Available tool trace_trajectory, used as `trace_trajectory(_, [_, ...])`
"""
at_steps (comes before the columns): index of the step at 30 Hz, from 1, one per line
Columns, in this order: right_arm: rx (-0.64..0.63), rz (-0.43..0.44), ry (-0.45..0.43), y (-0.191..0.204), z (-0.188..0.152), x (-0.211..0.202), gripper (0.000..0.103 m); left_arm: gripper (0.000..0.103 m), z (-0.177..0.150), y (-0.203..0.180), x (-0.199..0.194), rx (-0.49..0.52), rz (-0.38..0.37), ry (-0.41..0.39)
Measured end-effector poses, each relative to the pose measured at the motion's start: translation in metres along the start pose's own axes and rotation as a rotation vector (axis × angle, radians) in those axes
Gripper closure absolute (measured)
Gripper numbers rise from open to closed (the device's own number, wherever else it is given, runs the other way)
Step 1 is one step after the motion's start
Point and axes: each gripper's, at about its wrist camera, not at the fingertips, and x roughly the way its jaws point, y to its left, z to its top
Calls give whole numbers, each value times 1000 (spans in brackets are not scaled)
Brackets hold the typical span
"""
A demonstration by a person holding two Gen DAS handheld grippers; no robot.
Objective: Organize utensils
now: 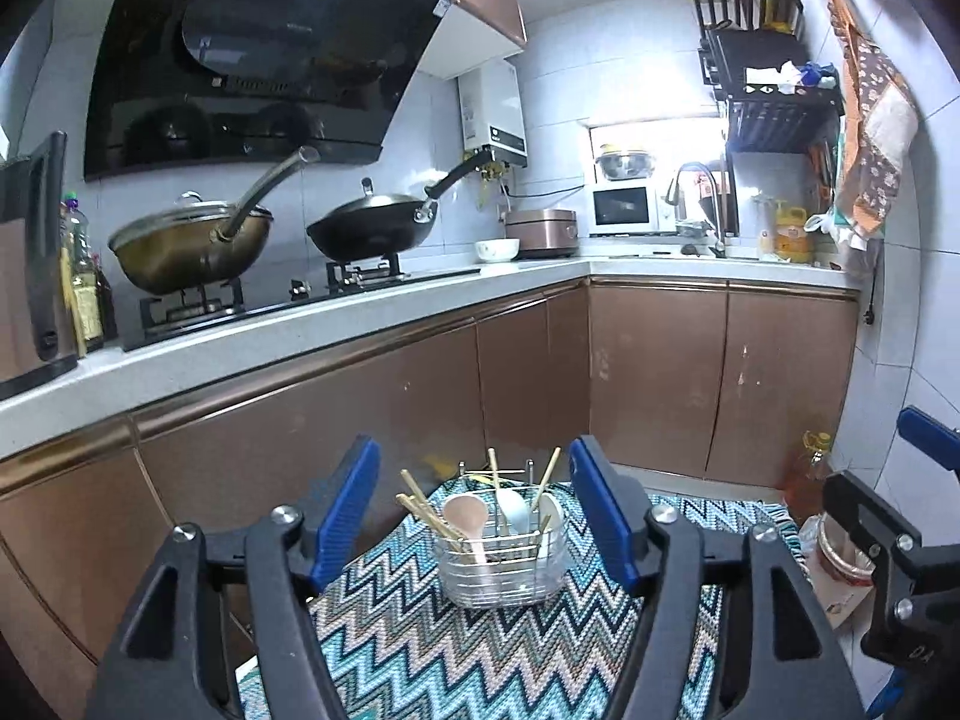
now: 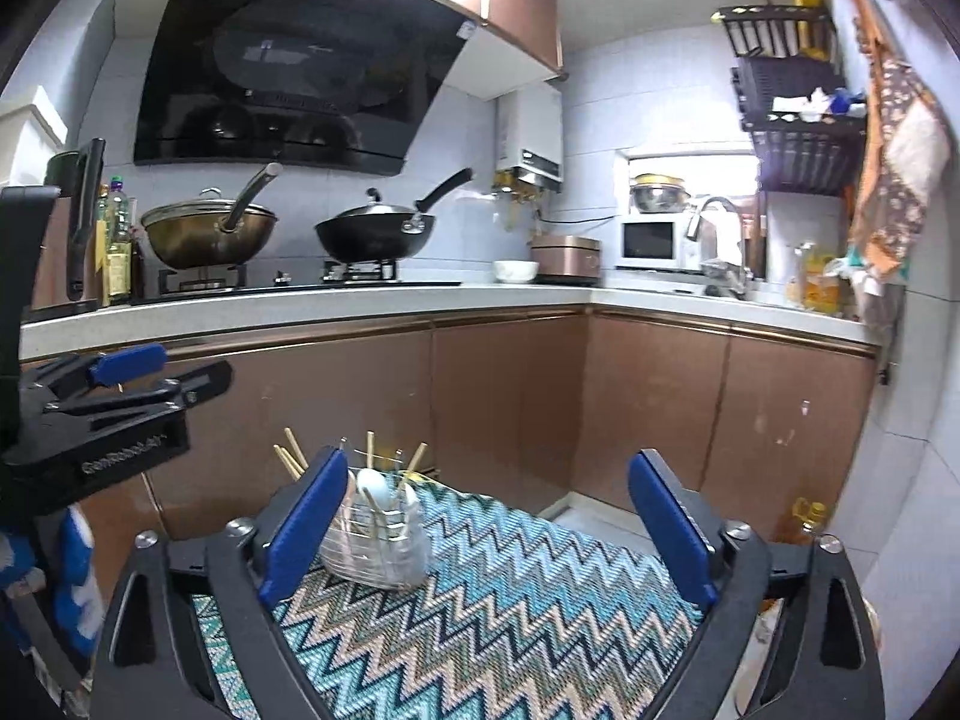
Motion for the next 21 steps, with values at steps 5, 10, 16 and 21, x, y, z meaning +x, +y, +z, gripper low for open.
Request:
trace_trajectory(5, [12,-33,8,1,-3,-11,2,32,-1,11,-21,-2,30,-35])
trace_trajectory(10, [27,-56,12,3,-4,-23,0,29,-2,25,-34,-27,78,-54])
trace_trajectory(16, [70,-91,12,-4,-7,-31,0,28,-11,33,-43,-34,100,-54])
trace_trajectory(21, [83,-128,17,-9,-10,-32,0,28,-15,41,-47,-51,127,-63])
